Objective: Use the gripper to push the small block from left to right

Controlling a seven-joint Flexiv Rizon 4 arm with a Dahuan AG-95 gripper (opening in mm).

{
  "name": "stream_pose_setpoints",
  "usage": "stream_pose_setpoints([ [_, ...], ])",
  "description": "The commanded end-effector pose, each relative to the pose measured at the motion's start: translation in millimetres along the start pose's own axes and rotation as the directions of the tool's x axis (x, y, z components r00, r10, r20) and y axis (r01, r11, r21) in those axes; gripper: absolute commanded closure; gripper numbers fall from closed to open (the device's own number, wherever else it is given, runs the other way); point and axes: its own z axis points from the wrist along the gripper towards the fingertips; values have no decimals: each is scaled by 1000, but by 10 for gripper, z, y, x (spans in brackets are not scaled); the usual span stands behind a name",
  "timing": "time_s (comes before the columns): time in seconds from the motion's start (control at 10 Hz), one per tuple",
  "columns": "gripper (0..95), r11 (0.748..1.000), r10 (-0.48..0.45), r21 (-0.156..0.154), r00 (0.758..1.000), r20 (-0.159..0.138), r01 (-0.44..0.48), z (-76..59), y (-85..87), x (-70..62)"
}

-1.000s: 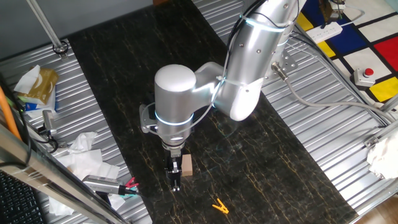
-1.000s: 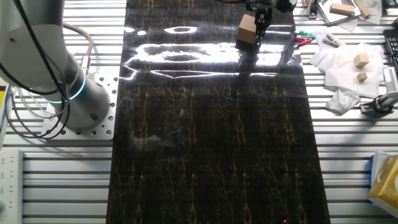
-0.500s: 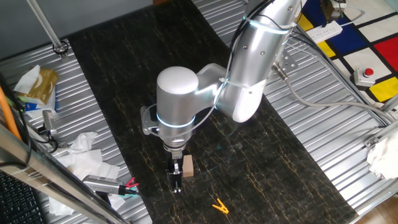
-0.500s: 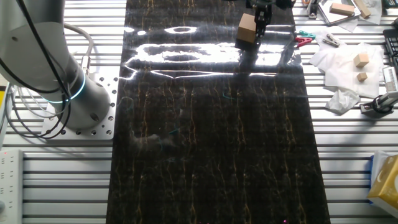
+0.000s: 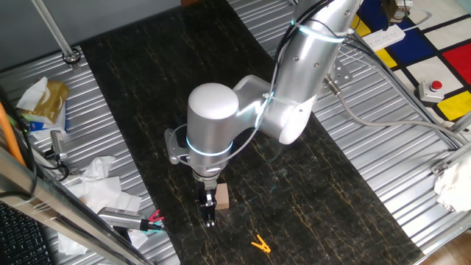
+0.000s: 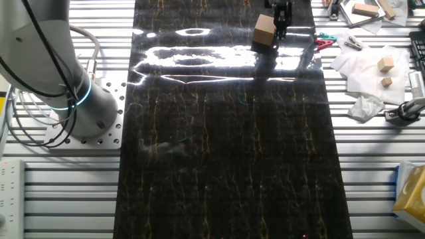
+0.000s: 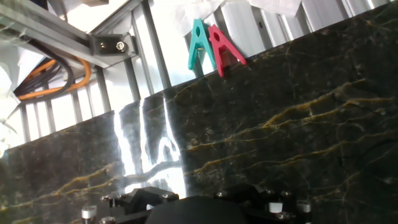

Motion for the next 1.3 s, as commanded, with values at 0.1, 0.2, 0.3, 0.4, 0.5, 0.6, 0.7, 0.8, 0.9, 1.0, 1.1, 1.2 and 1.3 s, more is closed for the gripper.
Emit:
stream_pose_setpoints([
  [0.1,0,999,-37,0,999,-7,37,-75,-108,-31],
  [0.2,0,999,-39,1,999,-9,39,-86,-131,-30],
  [0.3,0,999,-40,-1,999,-9,40,-80,-162,-8],
  [0.4,0,999,-37,-4,999,-9,37,-74,-179,6],
  [0.5,0,1000,-24,-13,1000,-11,24,-71,-184,12],
  [0.6,0,1000,-6,-24,1000,-13,6,-67,-181,15],
  [0.7,0,999,10,-37,1000,-14,-10,-62,-175,16],
  [0.8,0,997,43,-66,999,-21,-44,-45,-149,22],
  [0.9,0,995,60,-75,998,-23,-61,-24,-116,31],
  [1.0,0,994,71,-78,997,-23,-72,3,-75,43],
  [1.1,0,994,76,-78,997,-22,-78,25,-45,52],
  [1.2,0,994,80,-78,997,-21,-81,48,-13,62],
  [1.3,0,993,84,-76,996,-20,-86,71,18,72],
])
